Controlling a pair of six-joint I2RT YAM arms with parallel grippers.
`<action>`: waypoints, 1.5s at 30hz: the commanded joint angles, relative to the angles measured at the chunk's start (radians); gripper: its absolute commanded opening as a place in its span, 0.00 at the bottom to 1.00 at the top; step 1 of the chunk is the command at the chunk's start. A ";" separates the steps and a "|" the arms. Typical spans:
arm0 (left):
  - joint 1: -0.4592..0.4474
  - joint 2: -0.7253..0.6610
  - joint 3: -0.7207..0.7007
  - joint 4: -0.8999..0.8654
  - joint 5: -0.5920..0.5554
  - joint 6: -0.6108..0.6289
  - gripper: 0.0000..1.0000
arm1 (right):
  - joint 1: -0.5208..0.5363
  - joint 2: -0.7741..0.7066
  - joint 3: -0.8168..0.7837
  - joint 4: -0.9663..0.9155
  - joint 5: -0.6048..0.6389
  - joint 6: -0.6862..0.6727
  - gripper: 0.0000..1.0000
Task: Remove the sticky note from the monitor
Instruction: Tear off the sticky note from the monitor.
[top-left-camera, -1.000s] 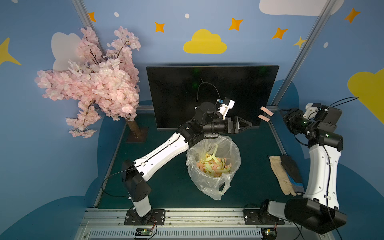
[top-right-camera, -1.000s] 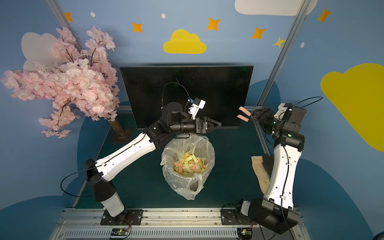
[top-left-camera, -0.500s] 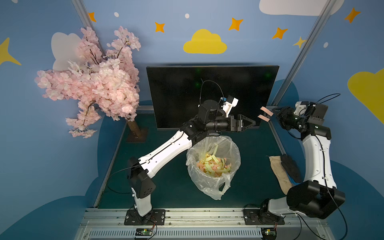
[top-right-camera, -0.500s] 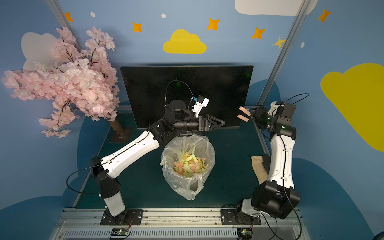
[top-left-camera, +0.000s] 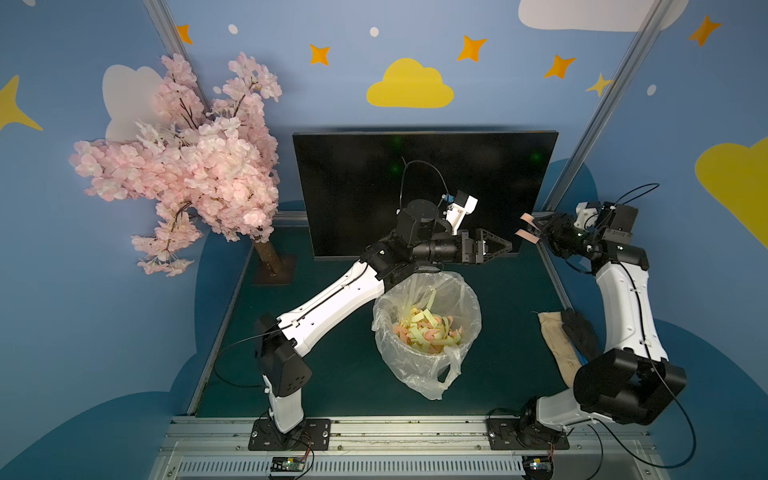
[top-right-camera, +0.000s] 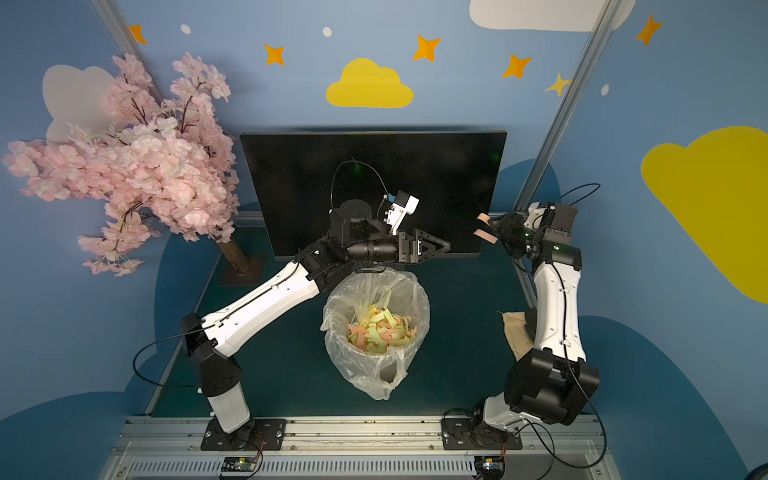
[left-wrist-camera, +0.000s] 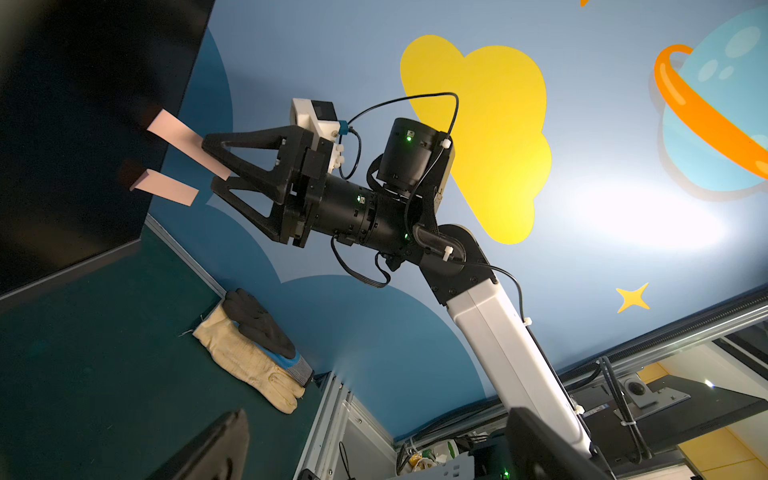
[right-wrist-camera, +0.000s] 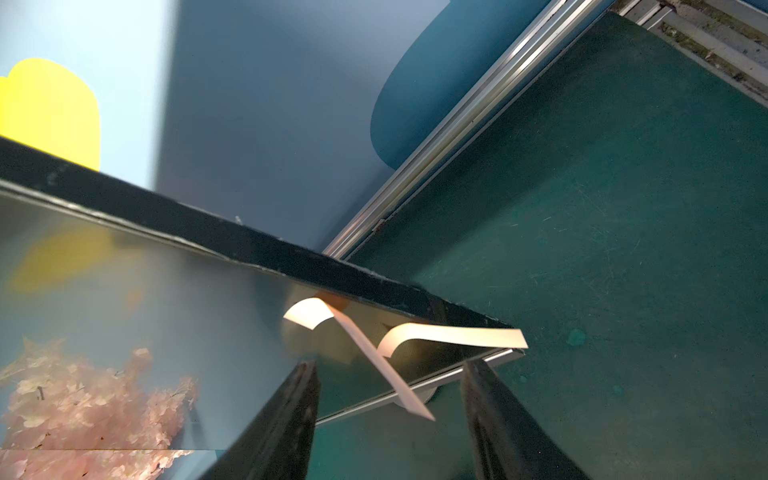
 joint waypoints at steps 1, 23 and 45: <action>-0.001 0.009 0.022 0.011 0.013 0.006 1.00 | -0.004 0.015 0.045 0.010 0.008 -0.020 0.59; -0.001 -0.021 -0.012 0.010 0.008 0.015 1.00 | -0.005 -0.048 0.024 -0.035 -0.017 -0.035 0.00; 0.068 -0.479 -0.450 -0.119 -0.149 0.047 1.00 | 0.404 -0.418 -0.049 -0.293 0.128 -0.052 0.00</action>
